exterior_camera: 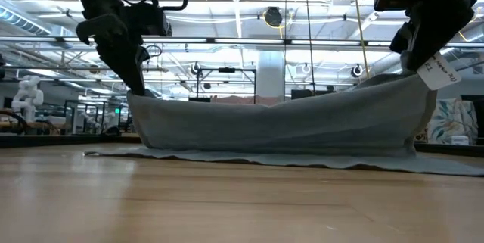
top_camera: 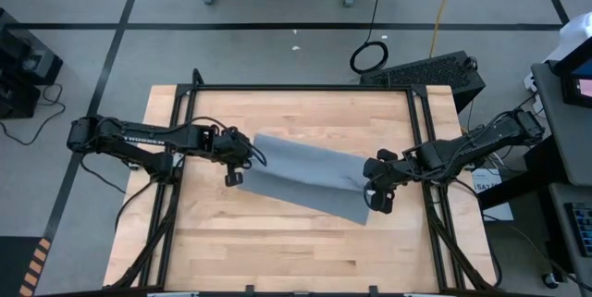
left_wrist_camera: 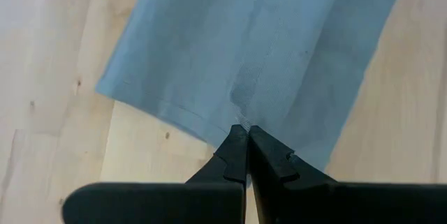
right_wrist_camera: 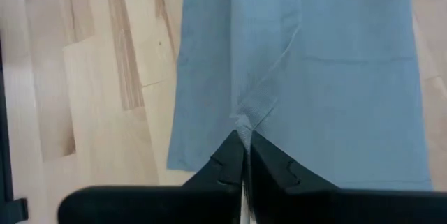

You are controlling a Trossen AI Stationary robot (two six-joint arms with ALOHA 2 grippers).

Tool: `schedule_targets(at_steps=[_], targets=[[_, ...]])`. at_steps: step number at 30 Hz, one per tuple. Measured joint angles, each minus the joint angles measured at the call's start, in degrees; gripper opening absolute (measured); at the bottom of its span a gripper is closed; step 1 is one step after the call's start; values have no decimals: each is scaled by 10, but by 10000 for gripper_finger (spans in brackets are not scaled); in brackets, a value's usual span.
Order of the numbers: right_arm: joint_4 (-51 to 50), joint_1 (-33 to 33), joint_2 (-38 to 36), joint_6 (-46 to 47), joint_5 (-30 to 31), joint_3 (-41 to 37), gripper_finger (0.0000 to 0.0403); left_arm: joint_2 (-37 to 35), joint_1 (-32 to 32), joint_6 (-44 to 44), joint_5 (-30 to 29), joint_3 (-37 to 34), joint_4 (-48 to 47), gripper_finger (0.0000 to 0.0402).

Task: Roll towel
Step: Fold the gray towel on the table

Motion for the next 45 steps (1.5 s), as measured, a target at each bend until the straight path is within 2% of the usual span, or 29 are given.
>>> schedule_targets(at_steps=[14, 18, 22, 28, 33, 39, 41, 45], targets=[[0, 55, 0, 46, 8, 0, 95, 0, -37, -36, 0, 0, 6, 12], [2, 79, 9, 65, 56, 0, 109, 0, -49, -43, 0, 0, 5, 44], [3, 103, 32, 73, 77, 0, 121, 0, -55, -44, 0, 0, 3, 85], [17, 125, 70, 75, 79, 0, 128, 0, -55, -45, -1, 0, -19, 134], [27, 134, 89, 75, 78, 0, 128, 0, -55, -45, -5, 0, -26, 160], [31, 135, 97, 77, 78, 0, 128, 0, -57, -76, -16, -10, -21, 149], [35, 135, 99, 69, 78, 0, 128, 0, -59, -89, -44, -29, -8, 134], [48, 135, 98, 58, 92, 0, 128, 1, -59, -100, -47, -71, 28, 90]])
